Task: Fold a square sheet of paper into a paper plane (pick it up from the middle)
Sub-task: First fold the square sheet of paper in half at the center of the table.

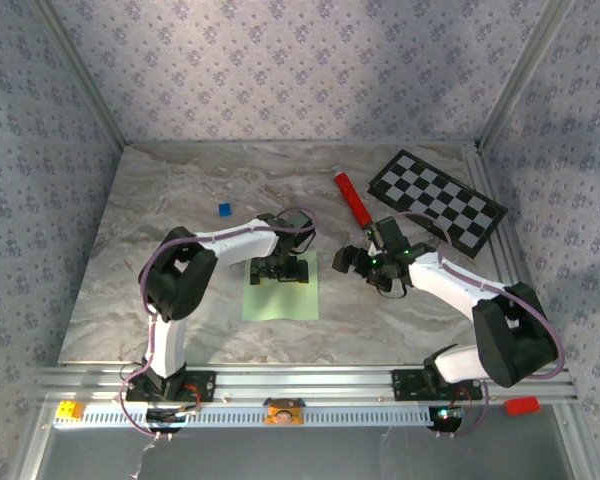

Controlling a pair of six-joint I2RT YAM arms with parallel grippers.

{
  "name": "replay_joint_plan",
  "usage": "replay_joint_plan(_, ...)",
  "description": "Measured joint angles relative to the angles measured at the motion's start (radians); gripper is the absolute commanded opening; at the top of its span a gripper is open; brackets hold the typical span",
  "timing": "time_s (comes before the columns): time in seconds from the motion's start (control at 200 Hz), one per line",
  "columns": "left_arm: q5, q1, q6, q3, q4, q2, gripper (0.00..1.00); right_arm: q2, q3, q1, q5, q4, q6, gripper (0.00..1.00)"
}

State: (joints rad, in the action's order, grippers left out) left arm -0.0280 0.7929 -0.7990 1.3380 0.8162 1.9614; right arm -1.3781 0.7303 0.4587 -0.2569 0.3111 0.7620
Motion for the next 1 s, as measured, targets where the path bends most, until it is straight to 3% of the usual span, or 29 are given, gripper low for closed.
replay_joint_plan(0.165, -0.005, 0.006, 0.0, -0.016, -0.021, -0.013, 0.85, 0.0, 0.0, 0.0, 0.009, -0.002, 0.001, 1.0)
replay_joint_plan(0.37, -0.018, 0.008, 0.004, -0.074, -0.076, -0.057, 0.57, 0.05, -0.011, 0.005, 0.069, -0.03, 0.009, 1.0)
replay_joint_plan(0.495, -0.021, 0.009, 0.016, -0.091, -0.104, -0.082, 0.47, 0.114, -0.039, 0.005, 0.12, -0.046, 0.016, 1.0)
replay_joint_plan(0.815, -0.013, 0.003, 0.0, -0.11, -0.225, -0.234, 0.39, 0.232, -0.116, -0.03, 0.228, -0.05, 0.056, 1.0)
replay_joint_plan(1.0, 0.106, -0.046, -0.039, -0.18, -0.367, -0.328, 0.38, 0.262, -0.155, -0.114, 0.219, -0.047, 0.073, 1.0)
